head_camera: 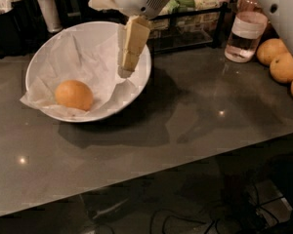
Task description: Pick orange from white bowl
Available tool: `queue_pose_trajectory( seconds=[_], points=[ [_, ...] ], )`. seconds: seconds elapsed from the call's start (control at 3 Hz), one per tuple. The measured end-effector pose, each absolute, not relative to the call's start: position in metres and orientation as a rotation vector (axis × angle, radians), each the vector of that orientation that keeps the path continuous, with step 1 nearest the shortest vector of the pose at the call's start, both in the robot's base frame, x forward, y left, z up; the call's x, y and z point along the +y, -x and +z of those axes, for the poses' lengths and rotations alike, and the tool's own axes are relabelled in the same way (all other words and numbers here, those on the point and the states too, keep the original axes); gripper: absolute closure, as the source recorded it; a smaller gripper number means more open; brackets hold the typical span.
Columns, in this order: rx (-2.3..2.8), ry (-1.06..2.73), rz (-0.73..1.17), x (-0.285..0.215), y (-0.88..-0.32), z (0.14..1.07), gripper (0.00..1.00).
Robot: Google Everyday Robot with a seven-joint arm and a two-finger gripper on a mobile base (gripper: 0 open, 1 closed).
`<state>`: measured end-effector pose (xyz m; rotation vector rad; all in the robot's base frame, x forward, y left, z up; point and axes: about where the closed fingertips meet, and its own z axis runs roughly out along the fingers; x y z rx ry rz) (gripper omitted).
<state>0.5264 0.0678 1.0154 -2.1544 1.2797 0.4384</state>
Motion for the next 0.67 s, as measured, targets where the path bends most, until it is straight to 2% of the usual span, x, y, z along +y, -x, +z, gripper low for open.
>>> queue_pose_trajectory(
  seconds=[0.67],
  points=[
    [1.36,2.24,0.301,0.114,-0.534,0.963,0.0]
  ],
)
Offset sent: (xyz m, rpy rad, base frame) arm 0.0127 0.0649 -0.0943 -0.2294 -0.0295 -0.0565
